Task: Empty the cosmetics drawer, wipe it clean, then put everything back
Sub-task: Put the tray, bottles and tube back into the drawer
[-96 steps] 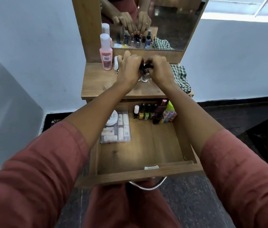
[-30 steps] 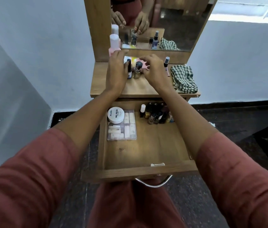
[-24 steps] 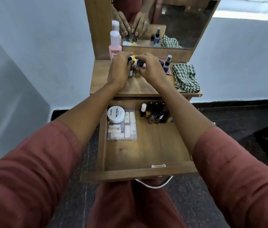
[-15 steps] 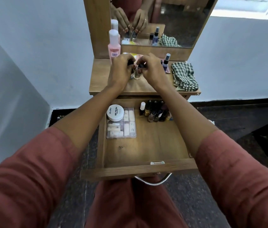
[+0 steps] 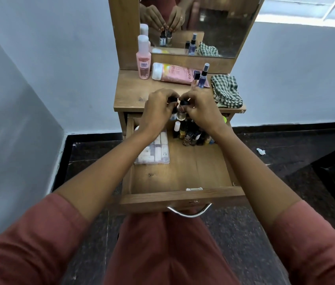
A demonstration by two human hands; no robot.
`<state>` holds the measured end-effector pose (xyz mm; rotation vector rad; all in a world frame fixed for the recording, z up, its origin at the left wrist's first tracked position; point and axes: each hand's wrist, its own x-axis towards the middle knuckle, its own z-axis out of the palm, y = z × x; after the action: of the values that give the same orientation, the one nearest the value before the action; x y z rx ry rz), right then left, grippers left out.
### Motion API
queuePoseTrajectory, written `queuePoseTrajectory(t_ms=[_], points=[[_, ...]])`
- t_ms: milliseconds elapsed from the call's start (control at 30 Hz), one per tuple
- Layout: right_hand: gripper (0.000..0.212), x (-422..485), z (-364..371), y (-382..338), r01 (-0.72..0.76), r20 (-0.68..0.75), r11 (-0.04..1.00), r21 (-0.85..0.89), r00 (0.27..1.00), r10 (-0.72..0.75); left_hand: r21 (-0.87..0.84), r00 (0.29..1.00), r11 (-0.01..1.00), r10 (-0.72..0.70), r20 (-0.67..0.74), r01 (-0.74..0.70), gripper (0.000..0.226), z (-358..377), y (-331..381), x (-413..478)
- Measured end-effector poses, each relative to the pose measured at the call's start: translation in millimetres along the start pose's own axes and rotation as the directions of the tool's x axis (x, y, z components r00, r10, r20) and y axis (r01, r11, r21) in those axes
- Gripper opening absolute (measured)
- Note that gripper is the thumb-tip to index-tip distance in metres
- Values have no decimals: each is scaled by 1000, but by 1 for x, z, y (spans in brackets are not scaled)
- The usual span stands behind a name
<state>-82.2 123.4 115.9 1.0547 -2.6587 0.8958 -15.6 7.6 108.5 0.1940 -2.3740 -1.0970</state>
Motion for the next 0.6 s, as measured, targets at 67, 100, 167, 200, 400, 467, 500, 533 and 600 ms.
queuePoseTrajectory(t_ms=[67,100,167,200,400,467,500,533,600], points=[[26,-9,3,3,-3,40,1000,-31,999,5,-2,999,1000,-8,38,8,22,5,-5,-8],[27,-13,6,4,-9,66,999,-35,998,11,-3,998,1000,-12,55,12,21,9,-9,-12],[29,-21,13,7,-40,127,999,-30,991,44,11,996,999,-42,81,41,21,16,-16,-19],[29,-23,17,9,-59,148,998,-27,987,62,18,994,998,-64,92,62,22,20,-19,-21],[31,-31,34,21,-128,250,990,-60,958,139,78,969,986,-161,185,149,23,41,-35,-28],[31,-32,37,24,-127,267,988,-87,952,146,82,964,982,-186,189,173,23,47,-39,-29],[31,-33,39,25,-123,274,987,-105,950,147,86,962,980,-195,190,182,22,49,-41,-30],[30,-33,41,27,-116,283,985,-126,948,147,92,961,978,-200,192,185,21,51,-43,-30],[31,-34,45,29,-95,293,979,-183,945,146,106,957,976,-209,203,190,22,54,-46,-31]])
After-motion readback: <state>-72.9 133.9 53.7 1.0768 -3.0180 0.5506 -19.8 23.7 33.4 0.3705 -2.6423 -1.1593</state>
